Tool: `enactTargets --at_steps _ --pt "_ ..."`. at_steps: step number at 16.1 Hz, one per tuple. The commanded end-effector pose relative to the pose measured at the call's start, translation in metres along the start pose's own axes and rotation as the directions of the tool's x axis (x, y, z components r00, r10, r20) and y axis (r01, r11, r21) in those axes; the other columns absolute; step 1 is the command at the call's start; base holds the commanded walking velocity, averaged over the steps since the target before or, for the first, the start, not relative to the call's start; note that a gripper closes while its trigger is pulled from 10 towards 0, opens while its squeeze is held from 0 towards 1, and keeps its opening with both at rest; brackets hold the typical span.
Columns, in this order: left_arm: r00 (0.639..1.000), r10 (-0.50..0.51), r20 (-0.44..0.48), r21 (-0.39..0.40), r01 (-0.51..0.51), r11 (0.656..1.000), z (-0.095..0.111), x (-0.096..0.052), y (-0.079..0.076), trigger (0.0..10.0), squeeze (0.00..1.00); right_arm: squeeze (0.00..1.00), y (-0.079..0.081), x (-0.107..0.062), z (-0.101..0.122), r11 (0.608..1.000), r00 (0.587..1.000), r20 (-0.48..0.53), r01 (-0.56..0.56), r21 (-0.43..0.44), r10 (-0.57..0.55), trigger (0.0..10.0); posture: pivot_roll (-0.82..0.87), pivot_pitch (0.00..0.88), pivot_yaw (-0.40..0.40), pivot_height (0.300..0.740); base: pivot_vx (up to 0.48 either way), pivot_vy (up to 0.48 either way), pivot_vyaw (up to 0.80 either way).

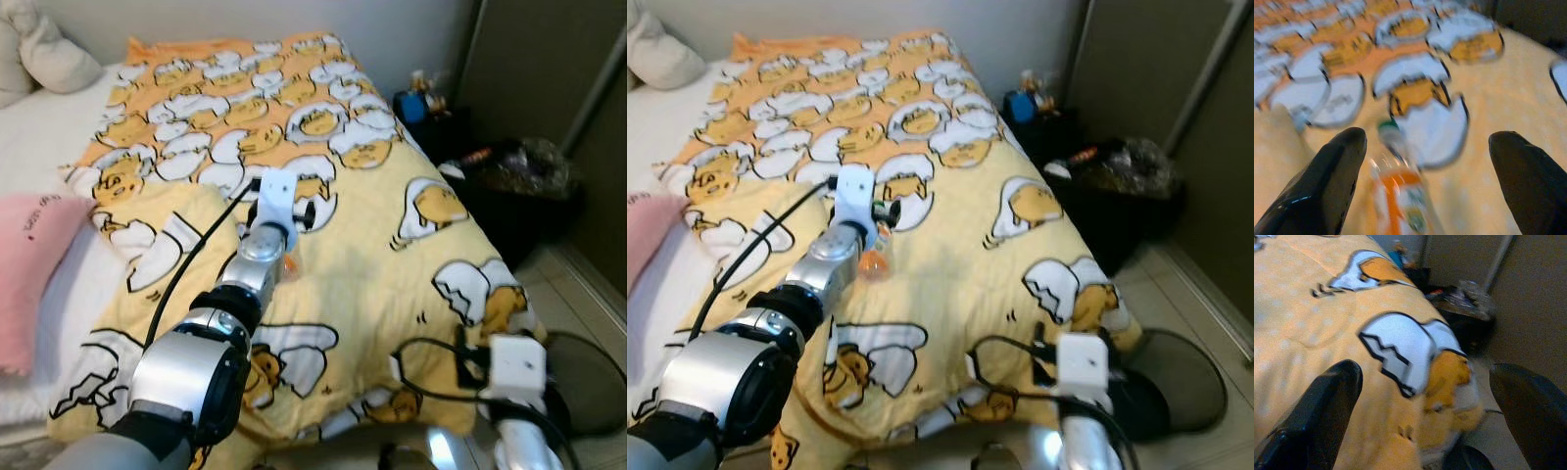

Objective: Clean up the room

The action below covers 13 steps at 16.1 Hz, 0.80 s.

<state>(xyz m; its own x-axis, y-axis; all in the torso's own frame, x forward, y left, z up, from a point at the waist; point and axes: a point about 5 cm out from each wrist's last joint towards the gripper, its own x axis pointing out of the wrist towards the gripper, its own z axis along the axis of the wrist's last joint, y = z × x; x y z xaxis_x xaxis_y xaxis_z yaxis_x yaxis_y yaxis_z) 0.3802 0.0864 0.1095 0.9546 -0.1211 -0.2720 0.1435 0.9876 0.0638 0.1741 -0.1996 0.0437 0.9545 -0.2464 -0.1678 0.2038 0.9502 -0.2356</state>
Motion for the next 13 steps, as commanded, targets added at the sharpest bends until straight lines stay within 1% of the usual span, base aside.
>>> enactTargets --at_steps 1,3,5,6,7,8,9,11,12,13 --pt "1.0 0.005 -0.024 -0.021 -0.006 1.0 0.001 0.001 -0.002 10.0 1.0 0.0 -0.002 -0.009 0.005 1.0 1.0 -0.001 0.017 0.002 -0.017 10.0 -0.32 0.154 0.113 0.74 0.0 0.0 0.0" --pt "0.999 0.017 -0.046 -0.029 -0.018 0.999 -0.002 0.001 -0.005 10.0 1.0 0.0 0.005 -0.029 0.017 0.999 0.999 0.02 -0.044 -0.003 0.045 10.0 -0.34 0.2 0.109 0.74 0.0 0.0 0.0" --pt "0.995 0.095 -0.041 0.009 -0.094 0.996 0.001 0.001 0.003 10.0 1.0 0.0 0.013 -0.047 0.031 0.991 0.99 0.05 -0.13 -0.025 0.131 10.0 -0.36 0.243 0.098 0.74 0.0 0.0 0.0" --pt "0.989 0.145 -0.037 0.049 -0.144 0.988 0.003 0.002 0.009 10.0 1.0 0.0 0.015 -0.055 0.032 0.986 0.986 0.037 -0.163 -0.031 0.164 10.0 -0.37 0.259 0.092 0.74 0.0 0.0 0.0" --pt "0.978 0.206 -0.032 0.057 -0.204 0.977 0.003 0.001 0.017 10.0 1.0 0.0 0.014 -0.063 0.031 0.984 0.985 0.019 -0.172 -0.036 0.173 10.0 -0.39 0.272 0.09 0.74 0.0 0.0 0.0" --pt "0.947 0.32 0.009 0.065 -0.32 0.945 0.008 0.0 0.033 10.0 1.0 0.0 0.01 -0.068 0.029 0.986 0.987 -0.004 -0.161 -0.034 0.161 10.0 -0.4 0.284 0.089 0.74 0.0 0.0 0.0" --pt "0.919 0.388 0.072 0.059 -0.392 0.918 0.017 -0.001 0.043 10.0 1.0 0.0 0.007 -0.074 0.03 0.988 0.988 -0.022 -0.153 -0.035 0.152 10.0 -0.41 0.288 0.088 0.74 0.0 0.0 0.0" --pt "0.905 0.394 0.159 0.083 -0.41 0.908 0.029 -0.001 0.042 10.0 1.0 0.0 0.004 -0.079 0.031 0.988 0.988 -0.041 -0.15 -0.036 0.148 10.0 -0.4 0.293 0.086 0.74 0.0 0.0 0.0" --pt "0.9 0.399 0.174 0.098 -0.42 0.902 0.028 -0.002 0.04 10.0 1.0 0.0 0.006 -0.081 0.031 0.987 0.986 -0.052 -0.159 -0.037 0.157 10.0 -0.39 0.295 0.086 0.74 0.0 0.0 0.0" --pt "0.903 0.403 0.15 0.109 -0.421 0.901 0.022 -0.002 0.039 10.0 1.0 0.0 0.007 -0.08 0.03 0.986 0.985 -0.059 -0.165 -0.036 0.163 10.0 -0.39 0.296 0.086 0.74 0.0 0.0 0.0"
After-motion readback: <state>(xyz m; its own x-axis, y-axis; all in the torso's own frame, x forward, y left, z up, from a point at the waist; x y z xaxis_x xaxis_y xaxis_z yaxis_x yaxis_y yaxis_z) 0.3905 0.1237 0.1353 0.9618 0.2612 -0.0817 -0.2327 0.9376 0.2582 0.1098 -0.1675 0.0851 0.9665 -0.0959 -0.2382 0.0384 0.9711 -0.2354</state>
